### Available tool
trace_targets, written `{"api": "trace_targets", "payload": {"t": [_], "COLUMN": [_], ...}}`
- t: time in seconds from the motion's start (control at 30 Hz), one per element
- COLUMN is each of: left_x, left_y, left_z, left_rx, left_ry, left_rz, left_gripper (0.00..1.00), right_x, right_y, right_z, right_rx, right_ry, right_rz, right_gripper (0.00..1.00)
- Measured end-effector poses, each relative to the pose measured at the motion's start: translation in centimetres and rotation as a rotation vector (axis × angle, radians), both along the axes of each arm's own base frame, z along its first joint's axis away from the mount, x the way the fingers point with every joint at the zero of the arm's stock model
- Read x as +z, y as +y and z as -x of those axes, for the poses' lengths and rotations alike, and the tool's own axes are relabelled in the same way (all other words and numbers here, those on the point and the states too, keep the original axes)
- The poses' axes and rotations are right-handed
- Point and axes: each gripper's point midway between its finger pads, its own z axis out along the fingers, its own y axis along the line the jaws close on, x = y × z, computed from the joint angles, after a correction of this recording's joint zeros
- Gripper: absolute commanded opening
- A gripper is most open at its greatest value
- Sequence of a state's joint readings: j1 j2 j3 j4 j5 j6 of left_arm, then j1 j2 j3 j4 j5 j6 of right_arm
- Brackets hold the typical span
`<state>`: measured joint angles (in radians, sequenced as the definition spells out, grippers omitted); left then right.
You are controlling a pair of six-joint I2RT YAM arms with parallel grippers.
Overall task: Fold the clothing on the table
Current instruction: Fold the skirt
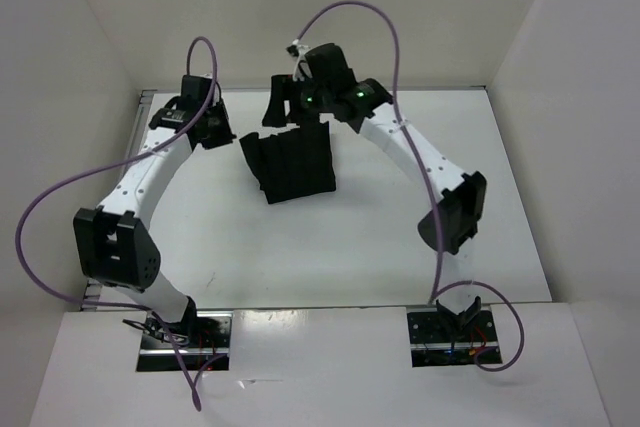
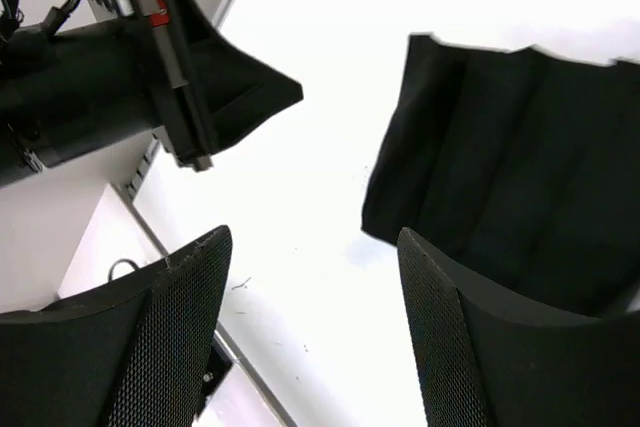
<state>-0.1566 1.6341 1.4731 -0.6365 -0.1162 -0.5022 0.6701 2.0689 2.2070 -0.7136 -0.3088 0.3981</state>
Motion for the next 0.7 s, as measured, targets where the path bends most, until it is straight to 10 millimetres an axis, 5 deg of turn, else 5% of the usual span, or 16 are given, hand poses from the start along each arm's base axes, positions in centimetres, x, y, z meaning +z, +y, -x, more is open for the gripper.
{"api": "trace_targets", "payload": {"t": [0.13, 0.27, 0.33, 0.43, 0.57, 0.7], "left_x": [4.0, 3.4, 1.1, -4.8, -11.6, -14.0], "left_y": [-2.8, -7.5, -9.5, -11.3, -10.6, -9.9], "left_z": [0.6, 0.6, 0.4, 0.6, 3.2, 4.4], "left_rx": [-0.117, -0.286, -0.353, -0.397, -0.352, -0.320], "left_ry": [-0.088, -0.084, -0.037, 0.095, 0.271, 0.336], "left_rz": [0.113, 0.272, 0.339, 0.400, 0.389, 0.362], "left_gripper": [0.00, 0.00, 0.00, 0.00, 0.00, 0.00], "right_x": [3.8, 1.0, -2.3, -6.5, -8.0, -8.0], "right_y": [-3.6, -7.7, -9.6, -11.8, -12.1, -12.2], "right_z": [0.3, -1.7, -2.7, -3.4, -3.1, -3.1], "right_rx": [-0.088, -0.203, -0.248, -0.303, -0.310, -0.309], "right_ry": [-0.077, -0.027, 0.035, 0.121, 0.154, 0.151], "right_rz": [-0.024, 0.011, 0.055, 0.112, 0.130, 0.125], "right_gripper": [0.71, 0.68, 0.67, 0.67, 0.67, 0.67]}}
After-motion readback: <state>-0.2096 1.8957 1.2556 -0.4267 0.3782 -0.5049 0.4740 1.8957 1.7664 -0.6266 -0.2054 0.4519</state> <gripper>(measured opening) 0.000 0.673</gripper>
